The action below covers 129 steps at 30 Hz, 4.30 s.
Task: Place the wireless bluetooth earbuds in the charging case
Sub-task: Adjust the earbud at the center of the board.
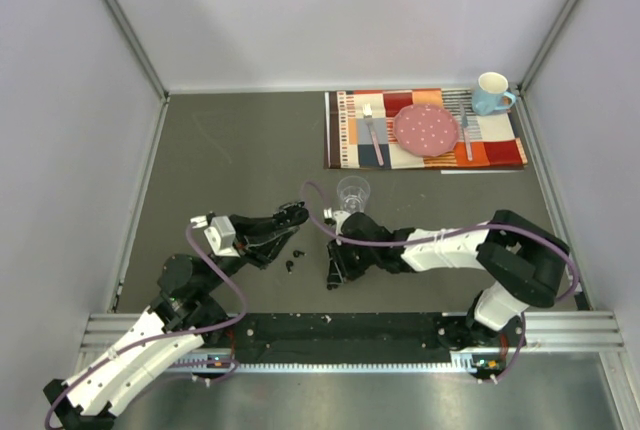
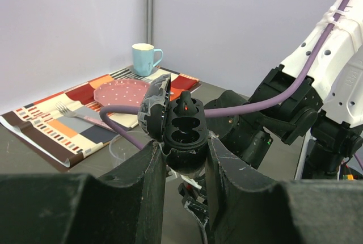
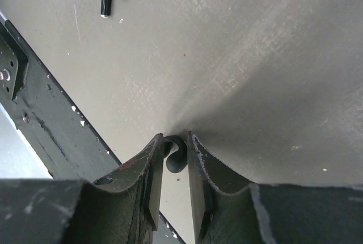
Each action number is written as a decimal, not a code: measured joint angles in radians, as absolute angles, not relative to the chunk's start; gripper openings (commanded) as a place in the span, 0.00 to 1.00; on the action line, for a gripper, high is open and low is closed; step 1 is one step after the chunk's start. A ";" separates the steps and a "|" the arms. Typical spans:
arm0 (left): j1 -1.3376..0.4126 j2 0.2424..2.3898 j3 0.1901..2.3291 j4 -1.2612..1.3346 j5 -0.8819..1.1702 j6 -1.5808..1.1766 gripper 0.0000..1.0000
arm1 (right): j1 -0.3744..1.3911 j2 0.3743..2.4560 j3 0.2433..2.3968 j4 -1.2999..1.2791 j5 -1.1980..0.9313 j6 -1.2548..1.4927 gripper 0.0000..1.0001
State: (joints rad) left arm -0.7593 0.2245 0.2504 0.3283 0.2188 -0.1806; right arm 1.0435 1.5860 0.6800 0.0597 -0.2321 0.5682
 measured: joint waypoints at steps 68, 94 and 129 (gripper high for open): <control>-0.759 0.192 0.236 0.284 0.174 -0.181 0.00 | 0.935 1.163 0.372 0.017 0.040 0.848 0.00; -0.759 0.186 0.218 0.284 0.164 -0.182 0.00 | 0.736 0.911 0.237 -0.106 0.149 1.039 0.35; -0.759 0.190 0.212 0.290 0.163 -0.185 0.00 | 0.566 1.142 0.461 -0.208 -0.313 0.400 0.26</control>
